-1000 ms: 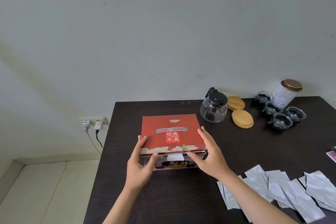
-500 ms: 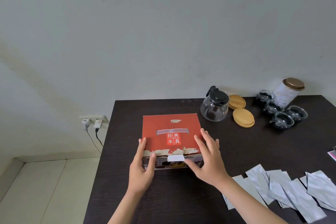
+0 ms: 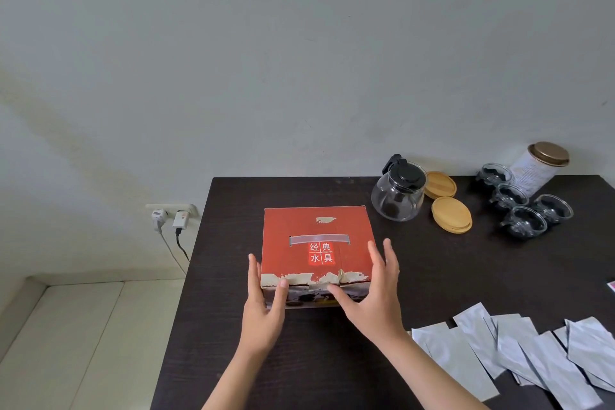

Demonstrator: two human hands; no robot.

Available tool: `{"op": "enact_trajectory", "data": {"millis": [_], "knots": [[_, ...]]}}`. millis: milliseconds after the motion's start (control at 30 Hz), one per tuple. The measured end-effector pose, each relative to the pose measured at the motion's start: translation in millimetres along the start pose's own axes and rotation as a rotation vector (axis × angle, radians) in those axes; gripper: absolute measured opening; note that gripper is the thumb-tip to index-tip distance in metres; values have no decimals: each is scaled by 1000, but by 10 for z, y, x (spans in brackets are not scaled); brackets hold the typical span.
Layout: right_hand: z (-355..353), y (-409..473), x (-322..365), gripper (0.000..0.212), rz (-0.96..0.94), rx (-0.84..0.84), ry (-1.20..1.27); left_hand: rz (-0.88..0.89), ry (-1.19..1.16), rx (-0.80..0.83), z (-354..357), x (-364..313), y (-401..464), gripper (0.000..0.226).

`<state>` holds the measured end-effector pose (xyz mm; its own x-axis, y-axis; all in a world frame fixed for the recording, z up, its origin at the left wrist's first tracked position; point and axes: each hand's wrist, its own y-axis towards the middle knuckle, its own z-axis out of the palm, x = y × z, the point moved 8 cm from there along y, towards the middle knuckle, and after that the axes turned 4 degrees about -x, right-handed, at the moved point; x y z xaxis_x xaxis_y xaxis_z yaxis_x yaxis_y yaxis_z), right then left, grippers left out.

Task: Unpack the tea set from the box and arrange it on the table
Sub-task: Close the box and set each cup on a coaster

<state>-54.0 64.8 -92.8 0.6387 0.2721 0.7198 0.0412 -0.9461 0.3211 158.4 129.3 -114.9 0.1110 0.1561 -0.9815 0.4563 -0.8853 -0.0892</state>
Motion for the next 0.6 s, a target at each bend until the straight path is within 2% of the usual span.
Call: {"op": "enact_trajectory", "data": {"millis": [67,133,467,600], "knots": [[35,-30,-137,117,211,50,110,-56,-71,13,38,44,6,74],[78,-20,-214,123,307,80,155,-69,-96,11,64,65,49,69],[198,1000,-167,115,252,0,256,-23,-76,14,310,-259,1030,68],[319,1446,-168,104,241,-14,288,-20,-34,41,428,-320,1506,71]]}}
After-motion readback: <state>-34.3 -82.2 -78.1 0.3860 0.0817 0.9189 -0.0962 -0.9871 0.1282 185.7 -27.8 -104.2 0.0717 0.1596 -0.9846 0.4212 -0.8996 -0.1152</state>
